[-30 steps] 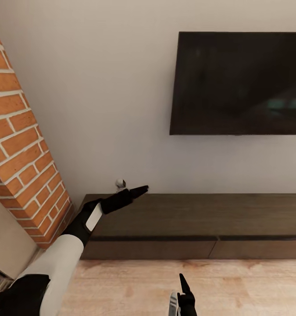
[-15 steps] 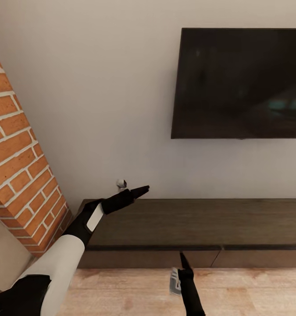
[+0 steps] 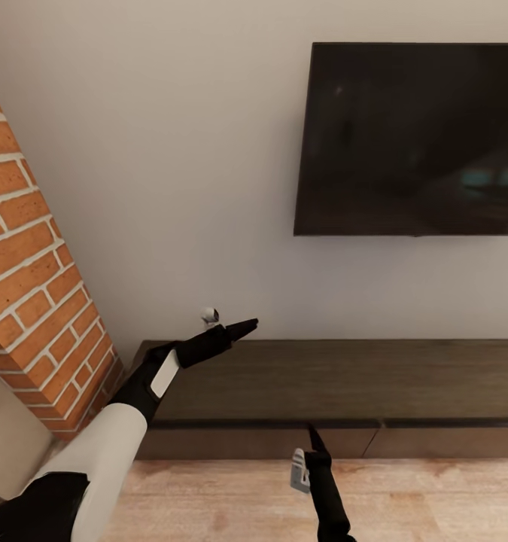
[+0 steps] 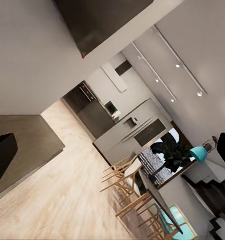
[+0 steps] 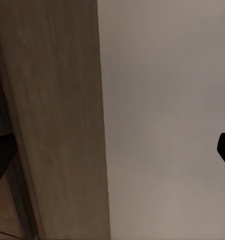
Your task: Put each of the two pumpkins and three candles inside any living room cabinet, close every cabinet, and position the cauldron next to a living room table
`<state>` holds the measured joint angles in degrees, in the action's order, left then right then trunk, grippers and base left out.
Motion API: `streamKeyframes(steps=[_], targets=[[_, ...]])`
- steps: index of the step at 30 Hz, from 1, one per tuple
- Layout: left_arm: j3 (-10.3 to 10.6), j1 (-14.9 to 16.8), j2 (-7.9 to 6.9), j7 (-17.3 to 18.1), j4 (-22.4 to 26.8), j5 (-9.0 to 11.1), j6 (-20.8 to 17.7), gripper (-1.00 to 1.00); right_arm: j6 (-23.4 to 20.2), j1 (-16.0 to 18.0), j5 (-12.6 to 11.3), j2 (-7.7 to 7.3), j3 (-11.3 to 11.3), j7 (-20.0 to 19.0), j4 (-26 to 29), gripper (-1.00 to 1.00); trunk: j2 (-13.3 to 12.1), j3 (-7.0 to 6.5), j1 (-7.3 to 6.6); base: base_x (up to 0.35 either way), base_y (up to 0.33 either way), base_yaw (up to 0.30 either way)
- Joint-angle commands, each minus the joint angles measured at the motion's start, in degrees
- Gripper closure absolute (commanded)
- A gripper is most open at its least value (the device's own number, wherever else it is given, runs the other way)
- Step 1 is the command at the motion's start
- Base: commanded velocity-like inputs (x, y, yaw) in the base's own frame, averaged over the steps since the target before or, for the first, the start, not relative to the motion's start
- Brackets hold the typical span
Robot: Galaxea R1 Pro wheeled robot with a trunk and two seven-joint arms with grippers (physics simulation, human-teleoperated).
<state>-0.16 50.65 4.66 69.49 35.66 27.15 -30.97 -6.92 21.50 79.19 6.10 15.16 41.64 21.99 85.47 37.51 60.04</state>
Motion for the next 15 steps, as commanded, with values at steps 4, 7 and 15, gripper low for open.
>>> streamKeyframes(steps=[4,7,15], targets=[[0.07,-0.03,0.65,0.03,-0.06,0.01,0.03,-1.00,6.95,0.01,-2.89,-0.08,-0.13,-0.07,0.07,-1.00,1.62,0.72,0.89,0.000,0.000,0.000],[0.07,-0.03,0.73,0.03,0.01,0.01,0.03,-1.00,8.60,0.01,-3.63,-0.17,-0.13,-0.14,0.47,-1.00,2.82,1.26,1.54,0.000,0.000,0.000],[2.76,-0.03,1.03,0.03,0.16,0.01,-0.13,-1.00,8.36,0.03,-3.06,0.00,0.18,0.17,1.05,-1.00,6.03,2.70,3.30,0.000,0.000,0.000]])
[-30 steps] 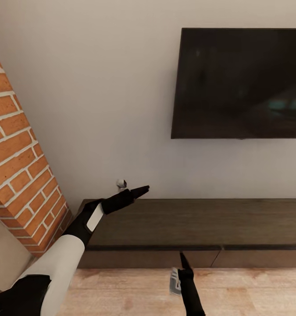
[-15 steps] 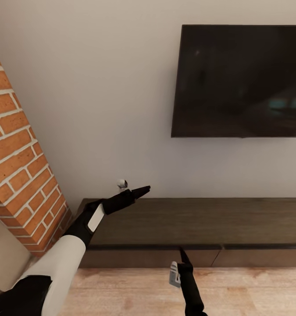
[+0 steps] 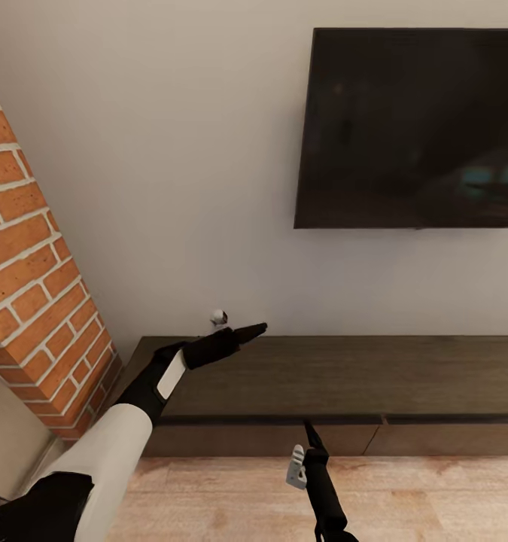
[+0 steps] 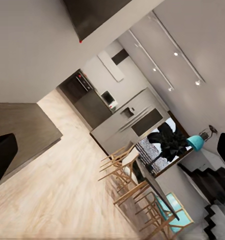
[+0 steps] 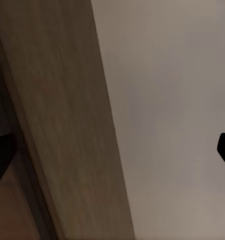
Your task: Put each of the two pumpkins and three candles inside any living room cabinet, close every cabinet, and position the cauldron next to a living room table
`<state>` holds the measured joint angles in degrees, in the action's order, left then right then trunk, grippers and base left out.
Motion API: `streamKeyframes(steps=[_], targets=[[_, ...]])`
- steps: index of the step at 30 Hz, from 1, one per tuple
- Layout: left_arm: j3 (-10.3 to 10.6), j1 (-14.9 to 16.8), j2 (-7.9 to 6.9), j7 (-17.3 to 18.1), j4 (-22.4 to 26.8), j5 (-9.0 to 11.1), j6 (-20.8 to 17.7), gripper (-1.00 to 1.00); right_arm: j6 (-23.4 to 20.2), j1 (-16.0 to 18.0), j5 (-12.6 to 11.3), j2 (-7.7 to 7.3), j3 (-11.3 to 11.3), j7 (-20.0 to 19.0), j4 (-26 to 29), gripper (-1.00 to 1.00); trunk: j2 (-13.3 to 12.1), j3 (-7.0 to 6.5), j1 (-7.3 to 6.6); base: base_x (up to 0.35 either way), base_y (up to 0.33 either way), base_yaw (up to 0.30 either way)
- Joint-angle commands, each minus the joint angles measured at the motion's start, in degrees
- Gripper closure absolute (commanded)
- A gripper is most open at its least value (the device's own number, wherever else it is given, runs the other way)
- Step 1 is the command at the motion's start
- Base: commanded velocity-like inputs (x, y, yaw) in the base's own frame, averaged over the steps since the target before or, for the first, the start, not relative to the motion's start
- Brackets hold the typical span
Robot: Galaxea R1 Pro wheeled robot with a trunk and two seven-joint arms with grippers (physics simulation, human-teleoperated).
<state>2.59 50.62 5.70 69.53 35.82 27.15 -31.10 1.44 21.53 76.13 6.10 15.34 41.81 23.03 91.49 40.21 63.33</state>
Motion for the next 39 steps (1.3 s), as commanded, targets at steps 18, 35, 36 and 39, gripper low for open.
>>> streamKeyframes(steps=[18,35,36,39], targets=[[0.66,-0.08,0.21,0.38,0.11,0.01,-0.10,-1.00,-0.32,0.00,-0.01,0.09,-0.05,0.34,0.79,-1.00,7.23,3.24,3.96,0.000,0.000,0.000],[0.66,-0.09,0.06,3.81,0.15,0.01,-0.10,-1.00,-0.81,0.99,-0.26,-0.23,-0.25,1.38,0.56,-1.00,14.05,6.29,7.69,0.000,0.000,0.000],[0.66,-0.09,0.07,3.83,0.14,0.01,-0.10,-1.00,-1.49,1.54,-0.36,-0.22,-0.27,1.78,0.26,-1.00,14.45,6.47,7.91,0.000,0.000,0.000],[0.66,-0.09,0.10,3.86,0.13,0.01,-0.10,-1.00,-4.03,2.61,-0.45,-0.16,-0.30,2.47,-0.47,-1.00,15.66,7.01,8.57,0.000,0.000,0.000]])
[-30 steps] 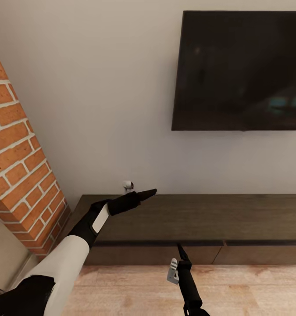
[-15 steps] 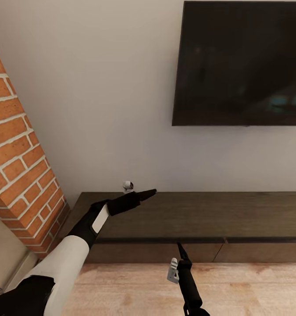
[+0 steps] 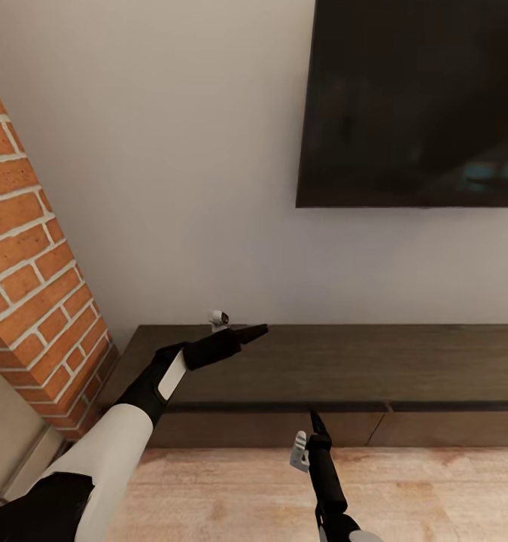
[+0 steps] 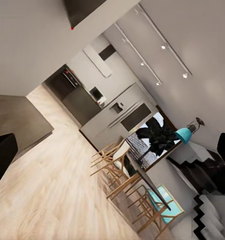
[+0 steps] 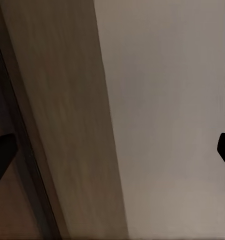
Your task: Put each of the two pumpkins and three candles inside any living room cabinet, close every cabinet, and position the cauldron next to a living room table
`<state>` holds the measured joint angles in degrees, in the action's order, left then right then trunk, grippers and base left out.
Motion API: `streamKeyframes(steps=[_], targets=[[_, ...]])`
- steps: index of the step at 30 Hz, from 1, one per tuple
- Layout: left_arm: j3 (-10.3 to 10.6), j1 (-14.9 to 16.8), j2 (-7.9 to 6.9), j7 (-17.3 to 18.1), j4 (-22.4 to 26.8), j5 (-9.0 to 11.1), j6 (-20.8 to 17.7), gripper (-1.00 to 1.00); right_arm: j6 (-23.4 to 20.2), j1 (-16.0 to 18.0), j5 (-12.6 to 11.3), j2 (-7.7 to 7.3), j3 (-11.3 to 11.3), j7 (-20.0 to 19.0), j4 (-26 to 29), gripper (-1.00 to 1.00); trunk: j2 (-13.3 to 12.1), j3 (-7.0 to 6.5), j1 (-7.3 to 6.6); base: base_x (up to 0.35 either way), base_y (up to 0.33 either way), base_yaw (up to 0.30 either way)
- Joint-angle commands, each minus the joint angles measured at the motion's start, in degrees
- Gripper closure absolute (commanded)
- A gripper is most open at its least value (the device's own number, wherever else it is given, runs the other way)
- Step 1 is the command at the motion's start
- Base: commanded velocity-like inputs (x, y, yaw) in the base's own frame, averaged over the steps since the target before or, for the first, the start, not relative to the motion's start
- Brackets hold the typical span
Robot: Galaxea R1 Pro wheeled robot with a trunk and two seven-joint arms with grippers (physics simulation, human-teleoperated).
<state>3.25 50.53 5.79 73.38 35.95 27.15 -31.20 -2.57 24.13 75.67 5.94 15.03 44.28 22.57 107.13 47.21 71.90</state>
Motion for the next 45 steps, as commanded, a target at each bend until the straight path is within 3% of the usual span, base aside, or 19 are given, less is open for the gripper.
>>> streamKeyframes(steps=[1,14,32,45], targets=[[0.00,0.00,0.00,-0.01,0.00,0.00,0.00,-1.00,-0.48,0.15,0.05,0.02,0.00,0.07,-0.12,-1.00,0.42,0.19,0.23,0.000,0.000,0.000],[-0.28,-0.39,-0.51,0.21,-0.25,0.14,0.22,-1.00,-1.04,0.30,0.09,0.31,0.00,0.20,-0.75,-1.00,0.42,0.19,0.23,0.000,0.000,0.000],[-0.19,-0.44,-0.27,0.87,-0.17,0.09,0.34,-1.00,-0.74,0.30,-0.07,0.04,0.17,0.28,-0.50,-1.00,7.64,3.42,4.18,0.000,0.000,0.000],[-0.32,-0.44,-0.48,2.43,-0.49,0.16,0.74,-1.00,-1.04,0.30,-0.17,0.08,-0.17,0.20,-0.57,-1.00,8.44,3.78,4.62,0.000,0.000,0.000]])
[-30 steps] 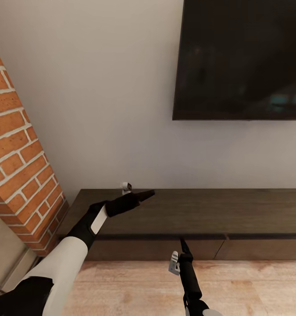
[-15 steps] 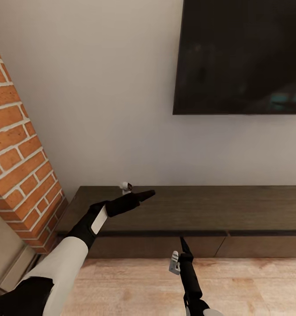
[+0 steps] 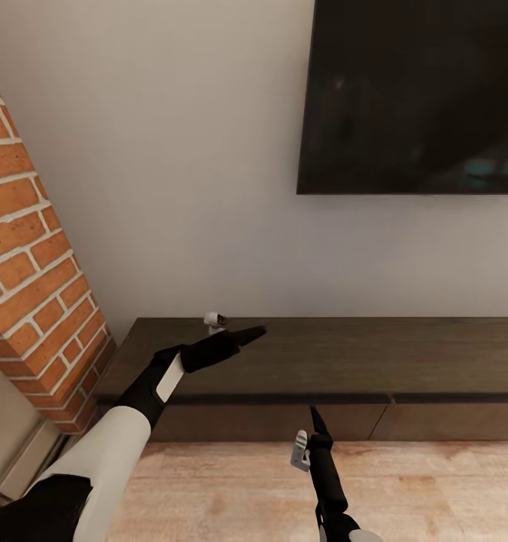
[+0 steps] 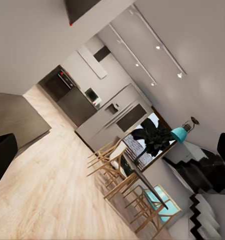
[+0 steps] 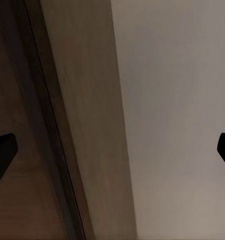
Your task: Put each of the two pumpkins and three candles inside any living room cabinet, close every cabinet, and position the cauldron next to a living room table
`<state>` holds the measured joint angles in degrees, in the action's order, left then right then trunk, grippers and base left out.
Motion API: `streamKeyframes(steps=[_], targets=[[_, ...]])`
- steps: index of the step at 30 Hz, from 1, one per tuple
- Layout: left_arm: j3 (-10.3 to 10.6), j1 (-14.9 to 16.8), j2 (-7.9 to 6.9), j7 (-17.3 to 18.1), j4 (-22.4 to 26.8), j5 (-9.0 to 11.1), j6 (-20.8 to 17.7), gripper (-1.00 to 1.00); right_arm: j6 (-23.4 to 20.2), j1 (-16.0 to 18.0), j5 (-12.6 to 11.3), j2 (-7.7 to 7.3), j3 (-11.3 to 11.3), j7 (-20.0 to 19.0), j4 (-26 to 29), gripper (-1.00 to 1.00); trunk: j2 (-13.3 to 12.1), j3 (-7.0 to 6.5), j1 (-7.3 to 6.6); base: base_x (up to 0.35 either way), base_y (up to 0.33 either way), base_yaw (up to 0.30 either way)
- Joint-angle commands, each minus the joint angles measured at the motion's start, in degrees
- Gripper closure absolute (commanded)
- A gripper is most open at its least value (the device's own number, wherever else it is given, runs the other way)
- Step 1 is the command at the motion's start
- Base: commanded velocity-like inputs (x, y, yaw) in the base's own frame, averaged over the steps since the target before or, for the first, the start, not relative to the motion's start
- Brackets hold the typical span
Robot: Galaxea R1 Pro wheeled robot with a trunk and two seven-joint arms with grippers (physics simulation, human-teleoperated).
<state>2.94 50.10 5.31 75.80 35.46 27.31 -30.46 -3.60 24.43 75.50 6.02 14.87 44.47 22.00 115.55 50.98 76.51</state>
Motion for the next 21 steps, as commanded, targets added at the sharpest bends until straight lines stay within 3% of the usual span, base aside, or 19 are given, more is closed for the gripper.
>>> streamKeyframes(steps=[1,21], targets=[[-0.01,0.00,-0.05,0.15,-0.01,0.01,0.02,-1.00,0.00,0.00,0.00,0.02,0.00,0.00,-0.01,-1.00,0.42,0.18,0.23,0.000,0.000,0.000],[0.05,0.00,0.05,0.22,0.32,-0.07,-0.02,-1.00,0.05,0.04,-0.08,-0.09,-0.09,-0.24,0.08,-1.00,8.44,3.77,4.62,0.000,0.000,0.000]])
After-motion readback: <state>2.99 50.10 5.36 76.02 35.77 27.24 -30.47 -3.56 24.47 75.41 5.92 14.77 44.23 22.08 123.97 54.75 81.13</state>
